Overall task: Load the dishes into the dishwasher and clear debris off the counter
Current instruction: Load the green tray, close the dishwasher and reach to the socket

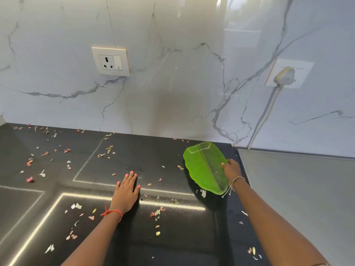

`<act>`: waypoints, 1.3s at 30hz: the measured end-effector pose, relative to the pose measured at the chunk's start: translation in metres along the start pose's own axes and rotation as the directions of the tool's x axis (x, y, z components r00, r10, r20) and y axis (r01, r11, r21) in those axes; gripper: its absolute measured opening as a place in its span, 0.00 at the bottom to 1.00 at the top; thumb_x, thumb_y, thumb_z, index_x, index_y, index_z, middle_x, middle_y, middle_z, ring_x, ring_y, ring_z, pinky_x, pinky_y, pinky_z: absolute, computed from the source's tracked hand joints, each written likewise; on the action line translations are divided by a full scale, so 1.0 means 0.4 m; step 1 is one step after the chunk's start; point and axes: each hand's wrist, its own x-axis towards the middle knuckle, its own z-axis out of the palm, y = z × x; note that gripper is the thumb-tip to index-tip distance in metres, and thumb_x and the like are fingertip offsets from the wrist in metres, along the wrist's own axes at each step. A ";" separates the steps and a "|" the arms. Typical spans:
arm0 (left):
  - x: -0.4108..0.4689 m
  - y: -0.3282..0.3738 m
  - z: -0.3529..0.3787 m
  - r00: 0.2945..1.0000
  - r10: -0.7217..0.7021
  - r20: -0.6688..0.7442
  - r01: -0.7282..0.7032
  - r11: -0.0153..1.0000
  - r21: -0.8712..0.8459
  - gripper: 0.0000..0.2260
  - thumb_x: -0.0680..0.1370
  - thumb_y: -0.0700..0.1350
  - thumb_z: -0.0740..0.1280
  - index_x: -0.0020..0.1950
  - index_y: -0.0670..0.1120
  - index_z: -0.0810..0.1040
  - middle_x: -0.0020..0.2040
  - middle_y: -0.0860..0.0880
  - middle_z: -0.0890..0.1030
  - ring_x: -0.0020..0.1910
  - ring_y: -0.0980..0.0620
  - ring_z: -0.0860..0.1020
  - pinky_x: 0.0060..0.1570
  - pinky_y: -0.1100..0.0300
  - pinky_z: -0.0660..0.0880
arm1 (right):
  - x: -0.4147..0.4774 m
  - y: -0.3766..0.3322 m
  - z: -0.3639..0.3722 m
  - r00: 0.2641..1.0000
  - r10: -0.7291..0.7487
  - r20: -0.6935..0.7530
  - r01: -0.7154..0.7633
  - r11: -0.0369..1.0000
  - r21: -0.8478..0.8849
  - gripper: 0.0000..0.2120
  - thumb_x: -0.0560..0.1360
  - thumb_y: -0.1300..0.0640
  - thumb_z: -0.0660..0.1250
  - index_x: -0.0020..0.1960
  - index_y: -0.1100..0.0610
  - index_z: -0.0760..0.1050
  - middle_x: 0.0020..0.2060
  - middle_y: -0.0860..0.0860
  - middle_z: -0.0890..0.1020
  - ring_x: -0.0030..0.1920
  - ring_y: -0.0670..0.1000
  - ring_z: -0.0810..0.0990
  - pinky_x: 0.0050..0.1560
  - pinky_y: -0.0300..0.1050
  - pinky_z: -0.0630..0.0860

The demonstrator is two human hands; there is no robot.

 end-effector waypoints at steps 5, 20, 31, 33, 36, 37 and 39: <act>-0.051 0.041 -0.027 0.995 -0.046 0.083 0.057 0.990 -0.130 0.24 0.82 0.48 0.55 0.75 0.41 0.56 0.77 0.44 0.52 0.76 0.48 0.51 0.74 0.52 0.51 | -0.076 0.023 -0.029 0.998 0.015 0.054 -0.024 0.986 0.167 0.09 0.75 0.68 0.62 0.54 0.70 0.75 0.43 0.57 0.77 0.42 0.54 0.75 0.44 0.48 0.74; -0.470 0.086 0.009 0.977 -0.042 -0.207 -0.017 0.961 -0.275 0.14 0.79 0.37 0.61 0.64 0.38 0.72 0.63 0.41 0.75 0.64 0.45 0.71 0.65 0.57 0.63 | -0.404 0.135 -0.147 0.978 0.090 0.190 -0.142 0.949 0.280 0.05 0.72 0.69 0.68 0.46 0.71 0.77 0.31 0.54 0.76 0.32 0.51 0.74 0.45 0.52 0.77; -0.775 0.151 0.037 0.962 -0.002 -0.271 -0.096 0.932 -0.349 0.12 0.80 0.38 0.58 0.62 0.39 0.74 0.59 0.44 0.76 0.60 0.47 0.73 0.62 0.57 0.68 | -0.667 0.238 -0.261 0.975 0.075 0.210 -0.139 0.940 0.312 0.06 0.72 0.70 0.66 0.37 0.63 0.74 0.31 0.55 0.75 0.32 0.51 0.73 0.39 0.46 0.74; -0.839 0.159 0.052 0.962 -0.011 -0.273 -0.095 0.923 -0.373 0.12 0.80 0.37 0.59 0.61 0.39 0.74 0.59 0.44 0.76 0.60 0.46 0.74 0.61 0.57 0.69 | -0.729 0.263 -0.287 0.976 0.062 0.210 -0.130 0.936 0.326 0.04 0.72 0.71 0.66 0.39 0.66 0.75 0.32 0.55 0.75 0.33 0.52 0.74 0.41 0.47 0.75; -0.963 0.161 0.090 0.967 0.007 -0.254 -0.103 0.925 -0.365 0.12 0.80 0.37 0.59 0.62 0.39 0.74 0.61 0.43 0.76 0.62 0.46 0.73 0.63 0.59 0.67 | -0.848 0.317 -0.335 0.980 0.058 0.190 -0.120 0.935 0.333 0.09 0.72 0.71 0.65 0.35 0.62 0.73 0.31 0.54 0.75 0.32 0.52 0.73 0.37 0.44 0.73; -1.006 0.163 0.105 0.970 0.012 -0.243 -0.103 0.926 -0.363 0.13 0.80 0.37 0.59 0.63 0.39 0.73 0.61 0.43 0.76 0.62 0.46 0.73 0.63 0.60 0.66 | -0.882 0.341 -0.349 0.983 0.054 0.177 -0.112 0.936 0.335 0.08 0.72 0.71 0.65 0.36 0.63 0.73 0.31 0.54 0.74 0.33 0.52 0.74 0.37 0.44 0.73; -1.091 0.167 0.134 0.977 0.006 -0.211 -0.086 0.925 -0.370 0.13 0.80 0.38 0.59 0.63 0.39 0.73 0.62 0.43 0.76 0.63 0.47 0.72 0.63 0.61 0.65 | -0.955 0.390 -0.381 0.984 0.071 0.163 -0.123 0.932 0.341 0.01 0.72 0.71 0.66 0.44 0.68 0.76 0.32 0.54 0.75 0.33 0.52 0.74 0.37 0.44 0.73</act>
